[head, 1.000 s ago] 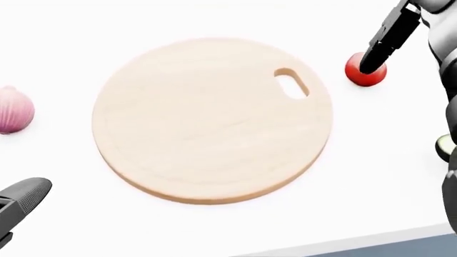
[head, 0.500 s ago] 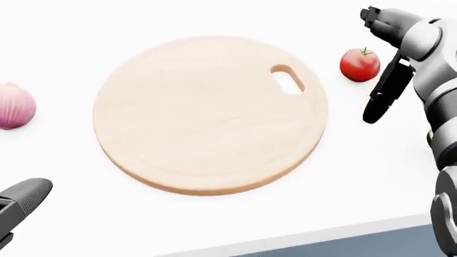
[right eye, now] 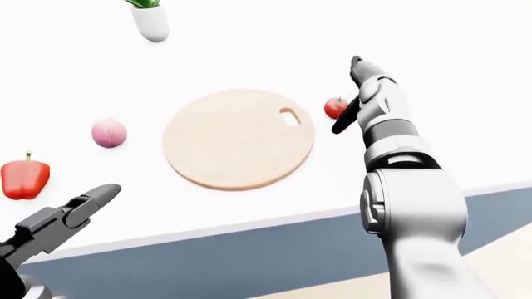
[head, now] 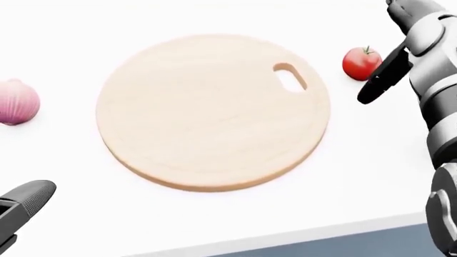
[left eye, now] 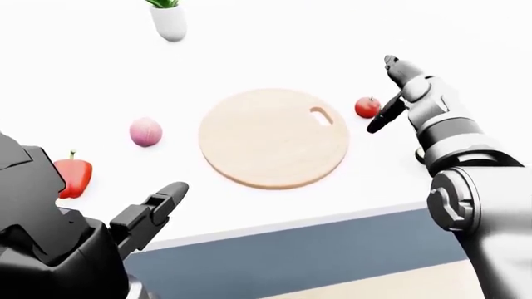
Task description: Place the avocado, onion, tomato and bell pepper on the cutting board.
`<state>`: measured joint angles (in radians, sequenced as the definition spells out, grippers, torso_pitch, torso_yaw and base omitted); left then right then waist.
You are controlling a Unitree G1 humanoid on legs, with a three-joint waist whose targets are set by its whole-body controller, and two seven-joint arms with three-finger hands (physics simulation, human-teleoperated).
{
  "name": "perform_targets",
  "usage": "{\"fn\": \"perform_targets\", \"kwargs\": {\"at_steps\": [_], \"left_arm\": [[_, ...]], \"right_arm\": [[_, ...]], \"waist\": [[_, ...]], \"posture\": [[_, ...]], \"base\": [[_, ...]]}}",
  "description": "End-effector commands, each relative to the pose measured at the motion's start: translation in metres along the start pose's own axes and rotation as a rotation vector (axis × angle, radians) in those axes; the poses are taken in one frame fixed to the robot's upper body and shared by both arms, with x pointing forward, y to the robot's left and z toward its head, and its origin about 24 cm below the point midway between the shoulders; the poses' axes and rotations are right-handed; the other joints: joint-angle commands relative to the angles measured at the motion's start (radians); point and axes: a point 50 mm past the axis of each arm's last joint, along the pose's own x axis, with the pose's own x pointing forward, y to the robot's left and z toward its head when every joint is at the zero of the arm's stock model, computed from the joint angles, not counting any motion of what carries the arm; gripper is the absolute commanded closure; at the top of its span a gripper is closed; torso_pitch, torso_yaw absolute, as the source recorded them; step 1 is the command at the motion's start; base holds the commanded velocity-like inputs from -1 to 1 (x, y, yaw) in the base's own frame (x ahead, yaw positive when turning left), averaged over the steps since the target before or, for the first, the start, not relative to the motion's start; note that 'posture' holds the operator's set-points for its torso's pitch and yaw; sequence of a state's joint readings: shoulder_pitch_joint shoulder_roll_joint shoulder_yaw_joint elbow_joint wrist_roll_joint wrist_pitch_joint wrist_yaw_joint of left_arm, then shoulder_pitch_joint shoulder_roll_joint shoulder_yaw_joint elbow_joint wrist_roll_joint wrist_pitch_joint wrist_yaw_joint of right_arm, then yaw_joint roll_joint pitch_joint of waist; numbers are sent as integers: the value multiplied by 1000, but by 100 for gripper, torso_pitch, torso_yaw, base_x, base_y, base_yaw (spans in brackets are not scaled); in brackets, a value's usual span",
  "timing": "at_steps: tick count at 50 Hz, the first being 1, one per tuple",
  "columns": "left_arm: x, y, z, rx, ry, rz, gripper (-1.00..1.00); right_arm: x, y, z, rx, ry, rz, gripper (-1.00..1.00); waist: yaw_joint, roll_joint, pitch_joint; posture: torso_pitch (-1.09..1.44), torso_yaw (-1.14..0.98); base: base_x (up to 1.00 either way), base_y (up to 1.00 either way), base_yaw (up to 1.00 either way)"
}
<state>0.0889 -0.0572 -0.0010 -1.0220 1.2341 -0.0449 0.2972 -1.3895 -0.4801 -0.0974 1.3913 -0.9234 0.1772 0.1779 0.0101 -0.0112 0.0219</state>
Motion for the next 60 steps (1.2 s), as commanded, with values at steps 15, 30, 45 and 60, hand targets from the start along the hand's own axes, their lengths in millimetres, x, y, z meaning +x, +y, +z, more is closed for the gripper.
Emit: {"fn": "perform_targets", "kwargs": {"at_steps": [15, 30, 45, 60], "left_arm": [[2, 5, 3, -7, -17, 34, -100], [1, 4, 3, -9, -16, 32, -100], [2, 5, 3, -13, -14, 32, -100], [1, 5, 3, -13, -14, 31, -100]], "right_arm": [[-1, -5, 7, 26, 7, -112, -100], [1, 8, 1, 99, 6, -15, 100], [0, 0, -3, 94, 2, -38, 100], [-32, -74, 87, 111, -358, -181, 100]], "waist": [[3, -6, -25], [3, -10, -24], [7, -13, -26], [1, 0, -13]], "posture": [[0, 0], [0, 0], [0, 0], [0, 0]], "base": [[0, 0, 0], [0, 0, 0], [0, 0, 0], [0, 0, 0]]}}
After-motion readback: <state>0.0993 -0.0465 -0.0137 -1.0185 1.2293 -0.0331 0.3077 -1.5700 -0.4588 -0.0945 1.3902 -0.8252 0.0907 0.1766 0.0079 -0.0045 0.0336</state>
